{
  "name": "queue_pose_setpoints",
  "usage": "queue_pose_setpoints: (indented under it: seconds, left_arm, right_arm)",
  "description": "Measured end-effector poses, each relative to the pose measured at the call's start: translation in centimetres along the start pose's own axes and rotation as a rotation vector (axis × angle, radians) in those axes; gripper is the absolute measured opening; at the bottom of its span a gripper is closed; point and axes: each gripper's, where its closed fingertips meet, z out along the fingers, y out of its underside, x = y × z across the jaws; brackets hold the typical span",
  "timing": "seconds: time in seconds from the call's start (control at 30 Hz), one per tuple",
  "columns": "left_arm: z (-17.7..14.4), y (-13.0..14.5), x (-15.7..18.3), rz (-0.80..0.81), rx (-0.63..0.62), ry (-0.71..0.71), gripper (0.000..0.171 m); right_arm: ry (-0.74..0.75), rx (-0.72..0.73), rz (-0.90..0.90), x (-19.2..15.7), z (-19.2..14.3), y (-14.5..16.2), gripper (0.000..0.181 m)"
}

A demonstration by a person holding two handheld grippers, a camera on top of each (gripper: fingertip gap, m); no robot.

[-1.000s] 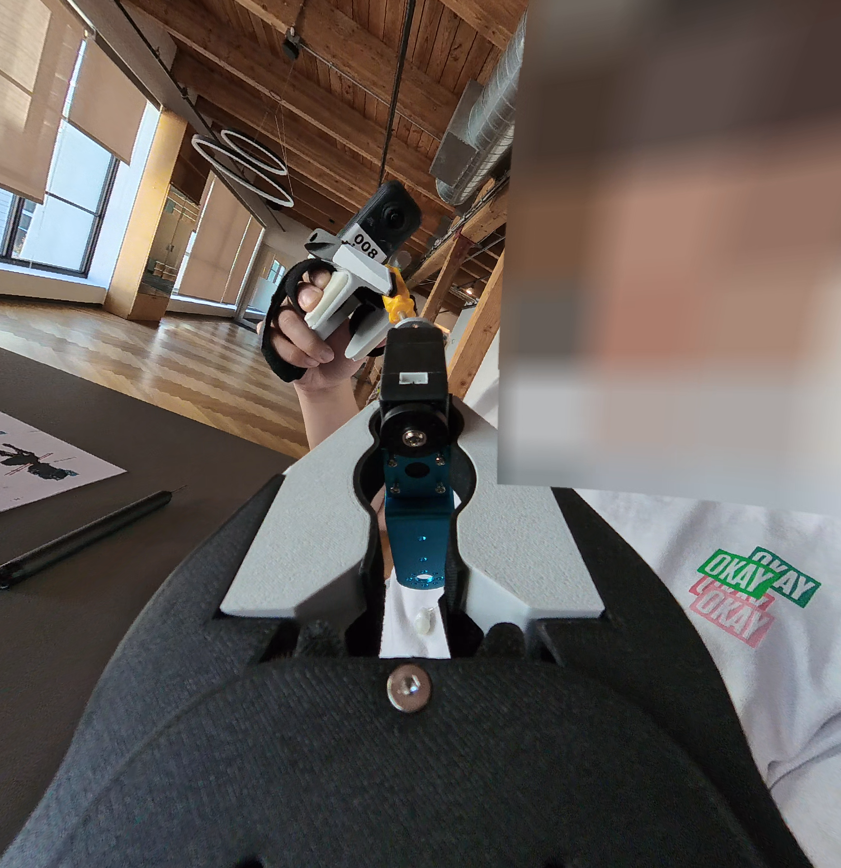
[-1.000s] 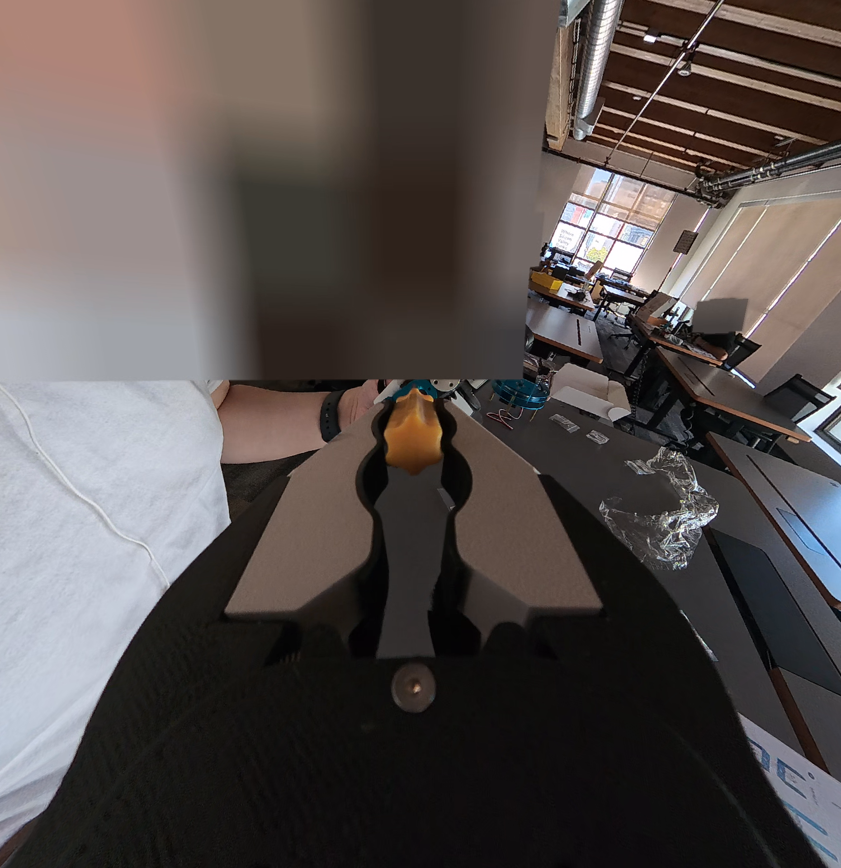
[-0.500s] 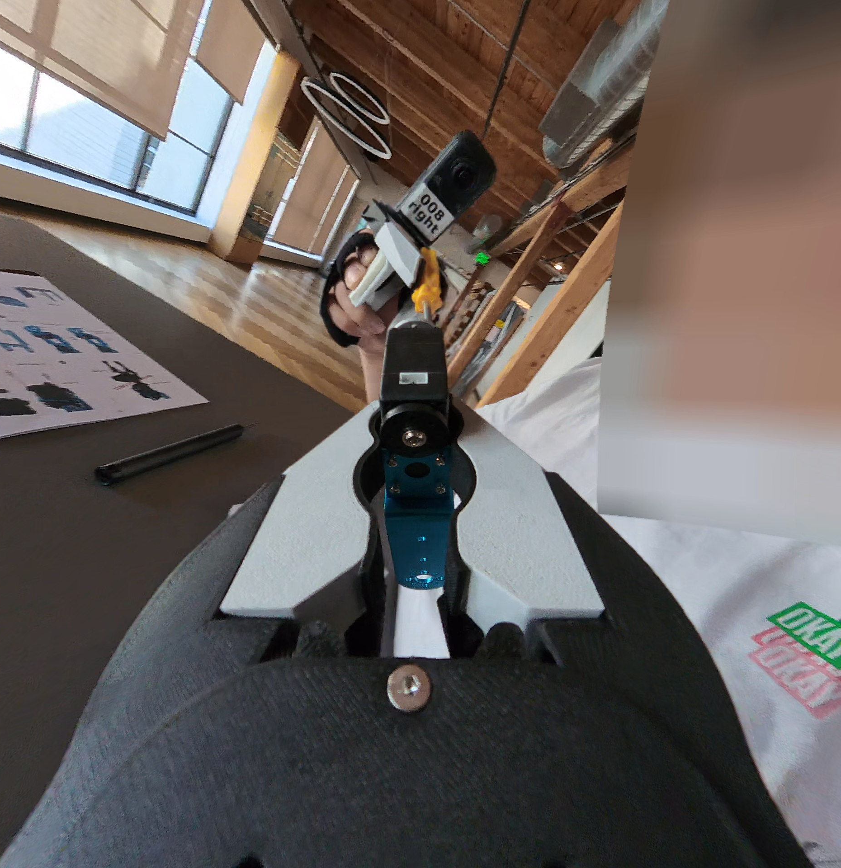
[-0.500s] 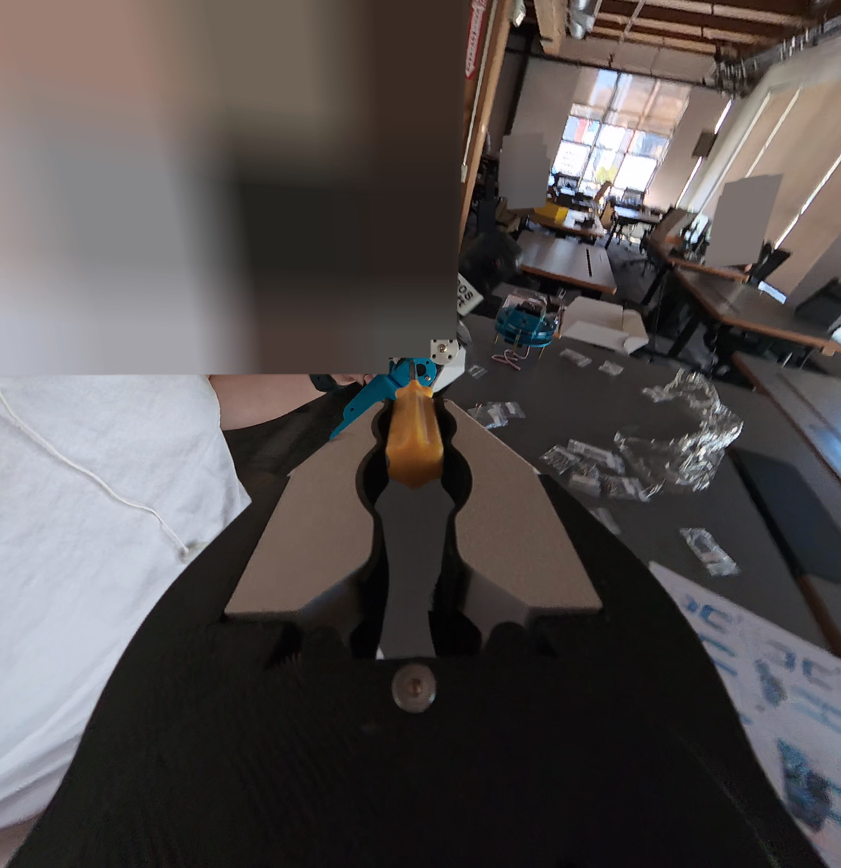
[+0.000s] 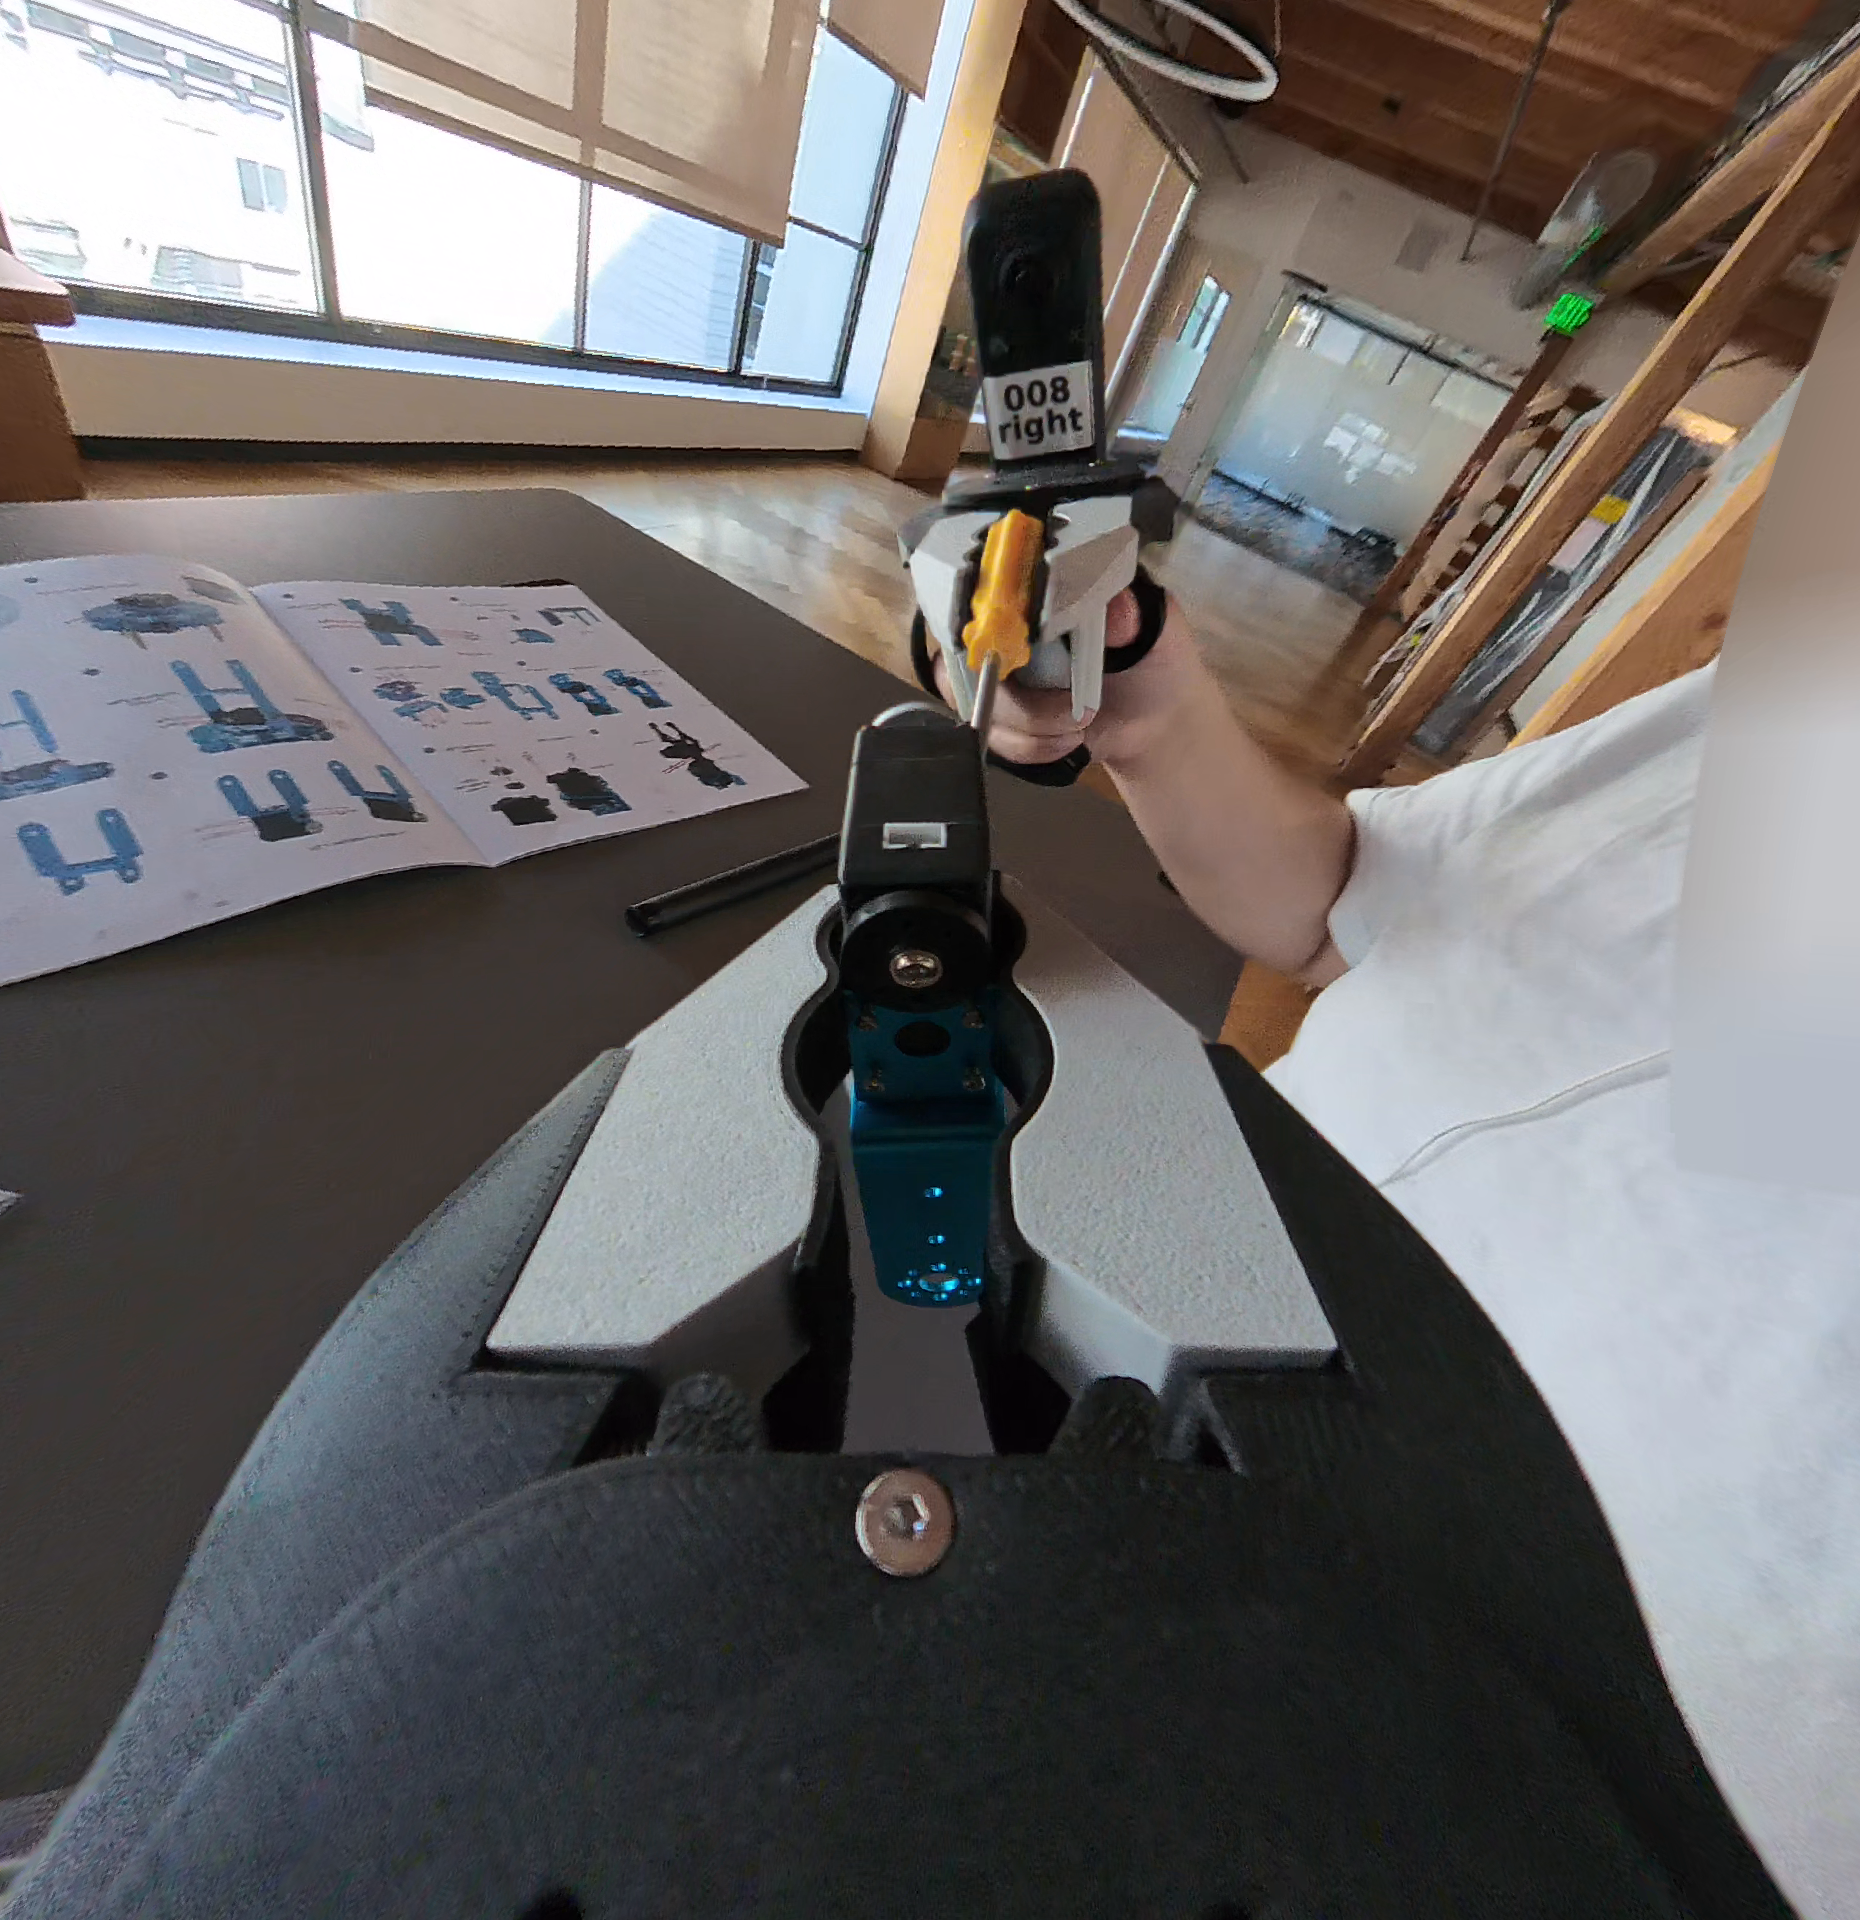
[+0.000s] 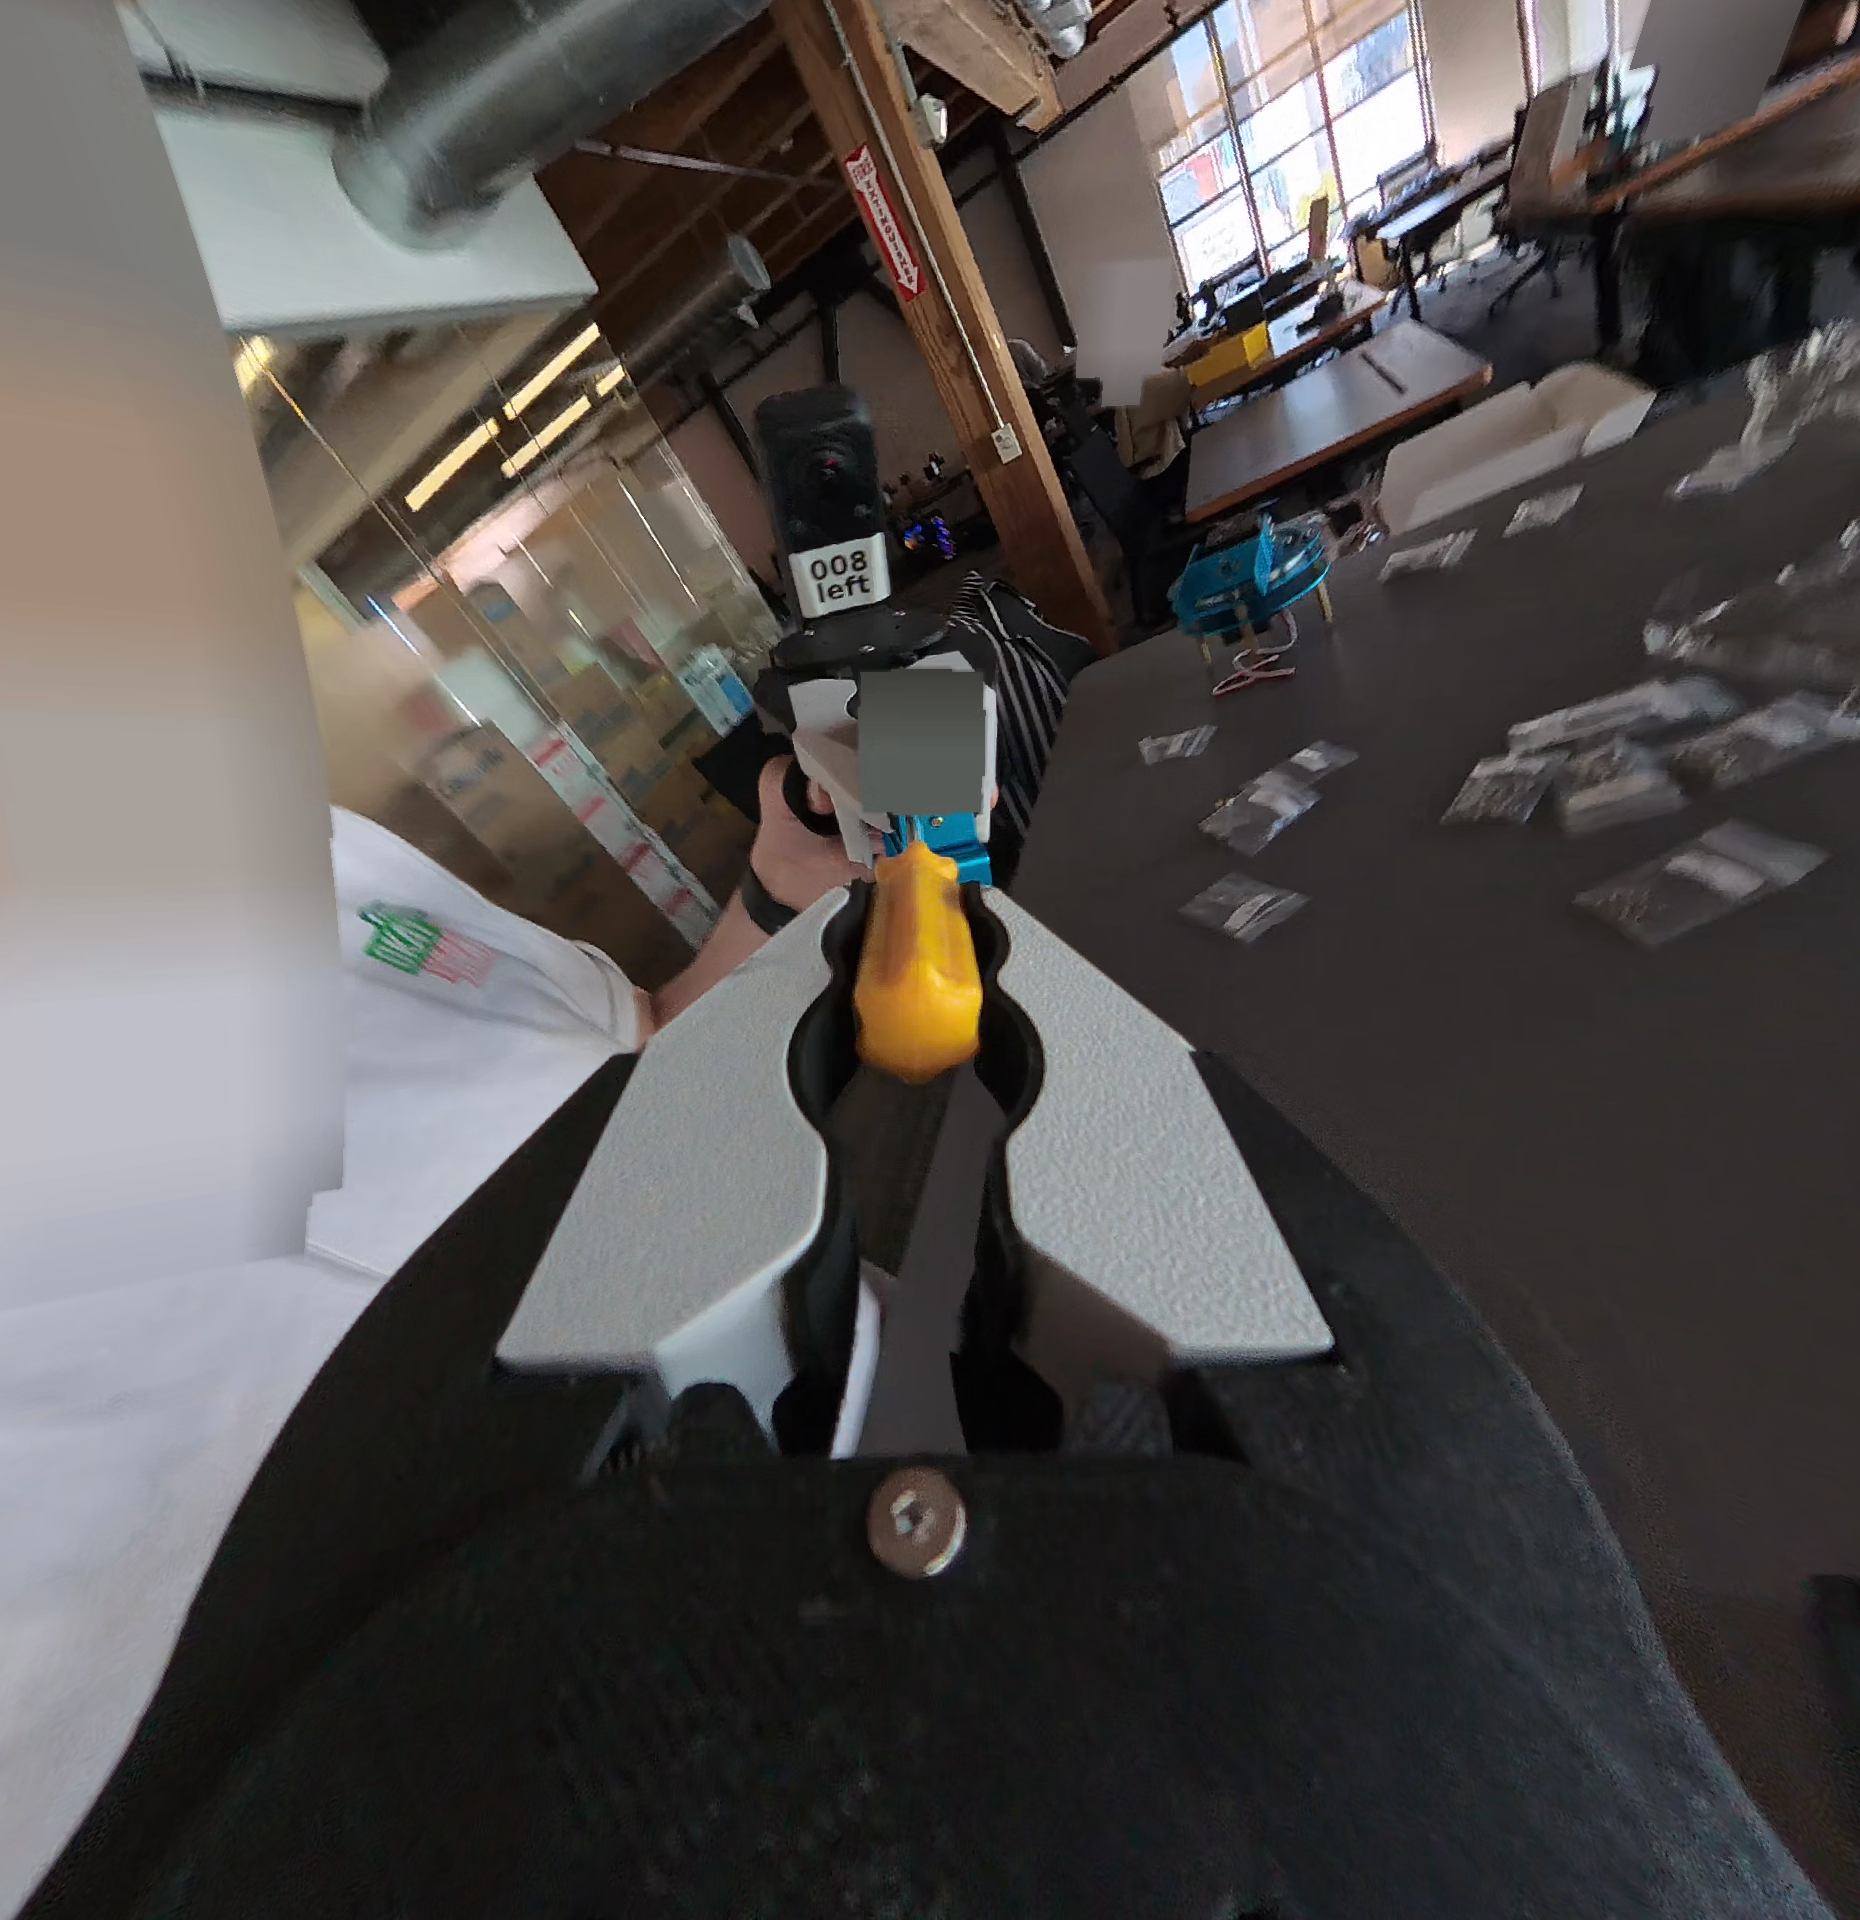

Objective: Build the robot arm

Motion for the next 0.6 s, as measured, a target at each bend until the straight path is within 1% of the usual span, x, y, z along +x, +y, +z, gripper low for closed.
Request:
queue_pose_setpoints:
  seconds: [0.1, 0.23, 0.3, 0.33, 0.4, 0.5, 0.6]
  left_arm:
    - [0.0, 0.4, 0.0, 0.061, -0.023, -0.04, 0.021]
    - [0.2, 1.4, -1.0, 0.173, -0.084, -0.141, 0.021]
    - [0.2, 1.7, -1.1, 0.197, -0.103, -0.167, 0.021]
    - [0.2, 1.9, -1.1, 0.183, -0.113, -0.16, 0.021]
    - [0.2, 1.8, -0.9, 0.11, -0.087, -0.112, 0.021]
    - [-0.1, 1.1, 0.6, -0.062, 0.002, 0.076, 0.021]
    - [-0.4, 0.4, 1.7, -0.177, 0.061, 0.225, 0.021]
  right_arm:
    - [-0.035, 0.029, 0.191, 0.8, -0.1, 0.7, 0.017]
    - [-0.029, 0.049, 0.374, 2.0, 0.0, 1.9, 0.017]
    - [-0.028, 0.052, 0.426, 2.2, 0.0, 2.3, 0.017]
    - [-0.028, 0.053, 0.419, 2.2, 0.0, 2.5, 0.017]
    - [-0.04, 0.051, 0.288, 1.7, -0.1, 2.3, 0.017]
    - [-0.054, 0.015, -0.035, -0.2, 0.0, 1.8, 0.016]
    - [-0.03, -0.008, -0.354, -1.8, 0.2, 1.3, 0.016]
